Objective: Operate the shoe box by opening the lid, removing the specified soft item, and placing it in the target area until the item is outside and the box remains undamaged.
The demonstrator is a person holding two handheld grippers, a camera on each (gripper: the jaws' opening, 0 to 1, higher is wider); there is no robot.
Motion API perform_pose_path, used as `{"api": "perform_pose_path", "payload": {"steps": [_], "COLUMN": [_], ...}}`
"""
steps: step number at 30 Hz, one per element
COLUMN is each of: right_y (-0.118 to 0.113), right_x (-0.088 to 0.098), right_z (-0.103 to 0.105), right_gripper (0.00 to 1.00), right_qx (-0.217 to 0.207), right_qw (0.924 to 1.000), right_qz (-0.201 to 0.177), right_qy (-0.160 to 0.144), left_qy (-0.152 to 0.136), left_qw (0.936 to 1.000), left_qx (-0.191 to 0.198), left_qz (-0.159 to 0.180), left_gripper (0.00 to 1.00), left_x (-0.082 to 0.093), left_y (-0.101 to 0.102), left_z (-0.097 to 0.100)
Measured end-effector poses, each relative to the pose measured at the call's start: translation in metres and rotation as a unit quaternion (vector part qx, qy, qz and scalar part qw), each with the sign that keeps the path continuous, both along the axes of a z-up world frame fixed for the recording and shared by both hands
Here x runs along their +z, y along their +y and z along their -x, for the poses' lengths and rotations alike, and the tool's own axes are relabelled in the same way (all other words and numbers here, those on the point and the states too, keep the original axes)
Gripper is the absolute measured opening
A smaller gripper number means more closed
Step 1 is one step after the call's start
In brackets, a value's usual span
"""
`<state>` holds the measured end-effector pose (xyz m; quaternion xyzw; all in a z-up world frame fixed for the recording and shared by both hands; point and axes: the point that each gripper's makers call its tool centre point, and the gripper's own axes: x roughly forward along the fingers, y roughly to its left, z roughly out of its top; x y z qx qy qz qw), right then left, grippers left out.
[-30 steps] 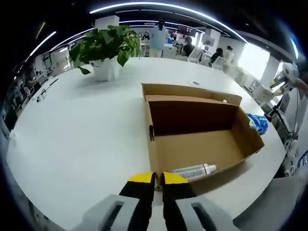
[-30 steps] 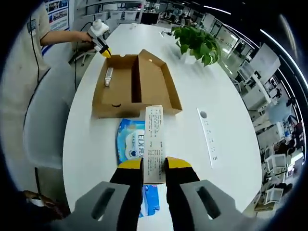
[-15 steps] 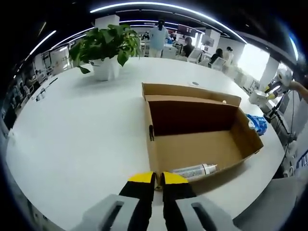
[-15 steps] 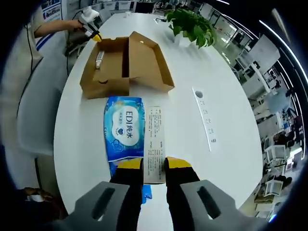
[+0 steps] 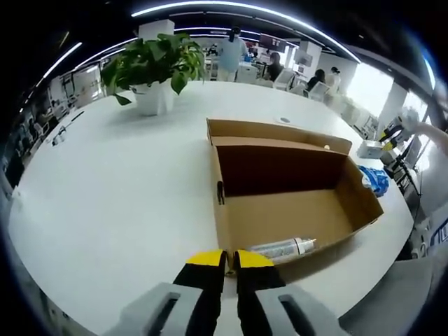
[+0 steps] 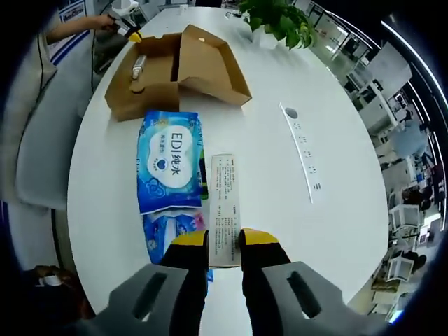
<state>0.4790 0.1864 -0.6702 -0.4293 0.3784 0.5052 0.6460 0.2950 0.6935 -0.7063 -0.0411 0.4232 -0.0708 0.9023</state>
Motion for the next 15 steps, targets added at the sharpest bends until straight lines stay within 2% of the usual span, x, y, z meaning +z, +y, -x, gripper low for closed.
{"api": "perform_pose_path", "payload": {"steps": [6,15], "right_y": [-0.009,-0.018], "right_x": [-0.015,-0.037], "right_z": [-0.007,-0.010], "right_gripper": [0.14,0.15], "right_qx": [-0.007,0.008], "right_qw": [1.0000,0.9996], "right_qz": [0.004,0.025], "right_qy": [0.004,0.010], "left_qy": [0.005,0.008], "left_qw": [1.0000,1.0000], "left_qx": [0.003,0.004], "left_qz": [0.001,-0.002], "left_gripper": [0.05,0.05], "left_x": [0.000,-0.001], "left_y": [0.000,0.000], "left_z": [-0.001,-0.001]}}
